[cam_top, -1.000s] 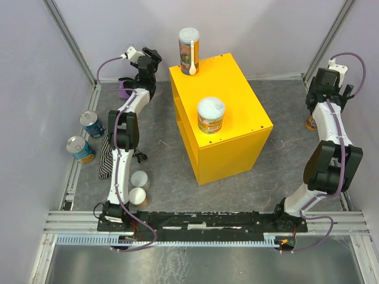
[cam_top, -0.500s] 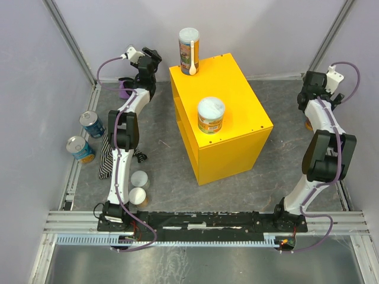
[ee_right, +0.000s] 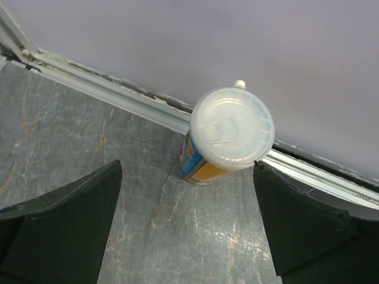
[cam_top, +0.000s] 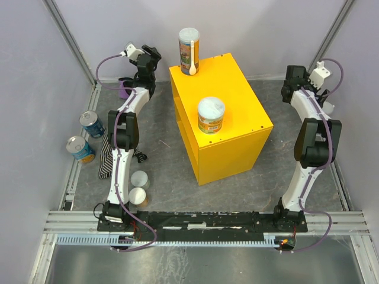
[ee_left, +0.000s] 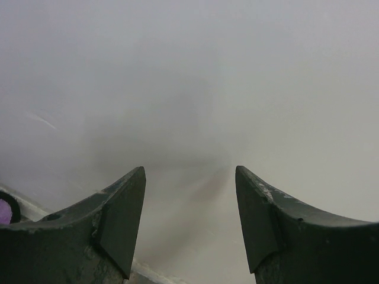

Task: Place and organize the canned foods onto the counter

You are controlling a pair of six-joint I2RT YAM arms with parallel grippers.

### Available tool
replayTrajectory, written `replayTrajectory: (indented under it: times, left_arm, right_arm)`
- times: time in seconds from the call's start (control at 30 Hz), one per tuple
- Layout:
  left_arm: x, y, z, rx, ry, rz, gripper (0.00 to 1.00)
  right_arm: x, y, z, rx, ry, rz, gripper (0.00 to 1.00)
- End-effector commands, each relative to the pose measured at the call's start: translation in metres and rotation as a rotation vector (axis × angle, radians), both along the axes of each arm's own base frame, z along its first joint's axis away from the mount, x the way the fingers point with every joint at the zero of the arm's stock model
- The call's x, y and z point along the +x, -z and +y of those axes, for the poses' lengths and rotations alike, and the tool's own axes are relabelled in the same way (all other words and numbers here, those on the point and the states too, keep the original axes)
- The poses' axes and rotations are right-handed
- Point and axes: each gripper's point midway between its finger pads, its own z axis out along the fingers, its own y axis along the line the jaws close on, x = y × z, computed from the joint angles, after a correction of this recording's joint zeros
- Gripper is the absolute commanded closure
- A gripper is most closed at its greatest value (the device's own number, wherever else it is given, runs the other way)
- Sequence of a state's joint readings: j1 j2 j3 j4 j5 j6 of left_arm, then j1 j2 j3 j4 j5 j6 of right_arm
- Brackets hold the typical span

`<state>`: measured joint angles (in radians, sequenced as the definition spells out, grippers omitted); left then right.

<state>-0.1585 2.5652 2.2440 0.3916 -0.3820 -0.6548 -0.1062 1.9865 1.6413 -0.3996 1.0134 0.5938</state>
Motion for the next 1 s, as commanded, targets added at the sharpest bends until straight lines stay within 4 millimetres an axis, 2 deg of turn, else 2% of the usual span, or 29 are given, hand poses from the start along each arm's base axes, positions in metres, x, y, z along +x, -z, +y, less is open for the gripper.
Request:
replayTrajectory:
  times: [0.0, 0.2, 0.43, 0.57, 0.97]
  left_arm:
    - [0.004, -0.031, 0.002, 0.021, 0.0, -0.083, 0.31]
    - [0.006, -0.03, 0.003, 0.02, 0.006, -0.094, 0.31]
    - [0.009, -0.024, 0.006, 0.018, 0.011, -0.092, 0.31]
    - [0.01, -0.021, 0.004, 0.014, 0.023, -0.095, 0.3]
    - [0.015, -0.016, 0.0, 0.011, 0.051, -0.104, 0.3]
  right_arm:
    - [0.001, 0.0, -0.007, -0.095, 0.142, -0.049, 0.0]
    - [-0.005, 0.013, -0.01, -0.168, 0.262, -0.054, 0.0]
    - [-0.015, 0.008, -0.011, -0.255, 0.324, -0.061, 0.0]
    - [-0.014, 0.005, -0.014, -0.299, 0.357, -0.06, 0.0]
    - [-0.011, 0.014, -0.027, -0.323, 0.399, -0.063, 0.0]
